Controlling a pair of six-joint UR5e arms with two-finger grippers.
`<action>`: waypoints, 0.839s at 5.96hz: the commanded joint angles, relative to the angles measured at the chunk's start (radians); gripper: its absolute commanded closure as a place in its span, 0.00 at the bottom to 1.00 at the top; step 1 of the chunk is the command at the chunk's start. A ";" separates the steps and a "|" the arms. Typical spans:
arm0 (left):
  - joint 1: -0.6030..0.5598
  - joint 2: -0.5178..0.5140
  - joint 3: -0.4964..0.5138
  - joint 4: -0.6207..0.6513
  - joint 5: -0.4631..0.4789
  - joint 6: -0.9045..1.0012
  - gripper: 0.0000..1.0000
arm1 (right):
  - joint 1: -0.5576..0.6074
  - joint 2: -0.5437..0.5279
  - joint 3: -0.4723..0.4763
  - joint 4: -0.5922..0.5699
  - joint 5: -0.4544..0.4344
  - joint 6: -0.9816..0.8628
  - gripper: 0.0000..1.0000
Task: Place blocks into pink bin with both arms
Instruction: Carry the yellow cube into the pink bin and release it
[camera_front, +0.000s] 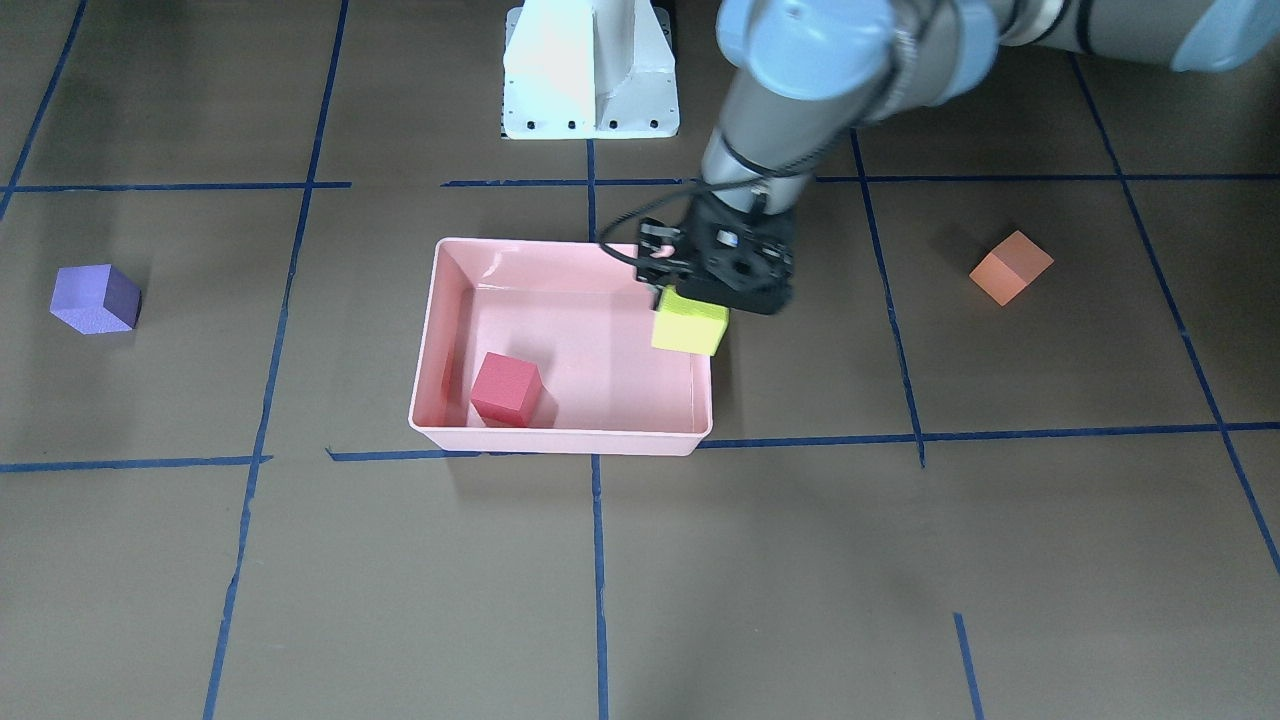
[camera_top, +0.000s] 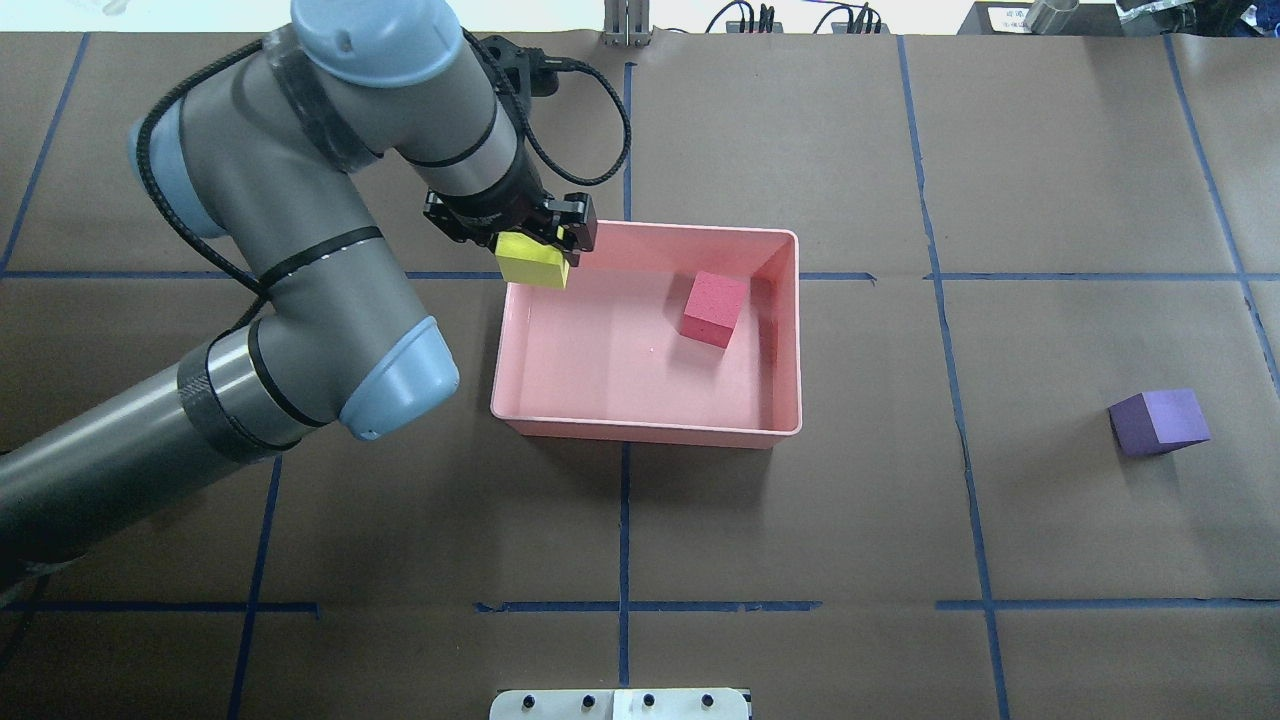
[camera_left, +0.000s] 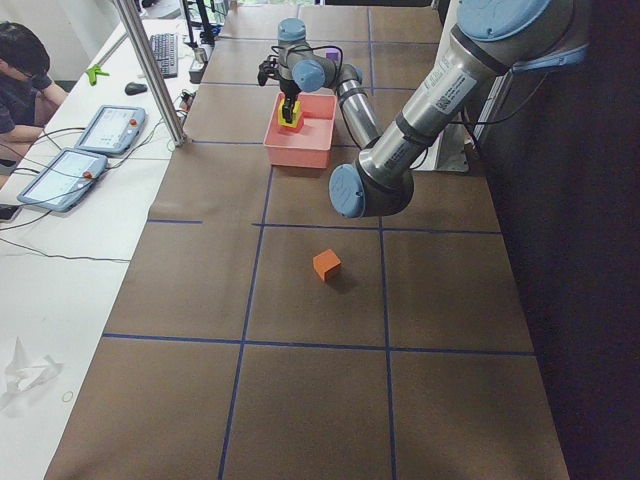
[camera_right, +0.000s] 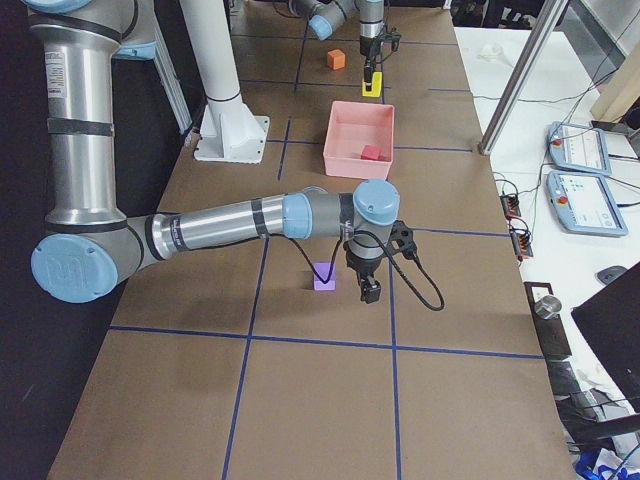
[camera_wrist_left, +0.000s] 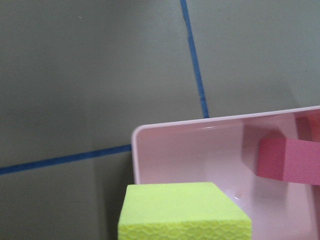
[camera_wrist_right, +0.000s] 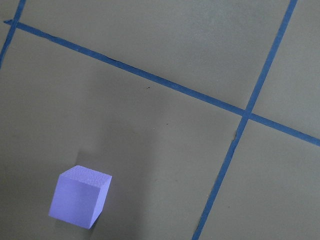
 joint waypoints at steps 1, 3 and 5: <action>0.024 0.014 -0.017 0.020 0.029 -0.018 0.00 | -0.033 -0.130 0.028 0.213 0.001 0.178 0.00; 0.024 0.028 -0.017 0.012 0.029 -0.017 0.00 | -0.268 -0.218 0.024 0.642 -0.102 0.696 0.00; 0.026 0.044 -0.025 0.011 0.029 -0.014 0.00 | -0.461 -0.217 0.019 0.726 -0.232 0.883 0.00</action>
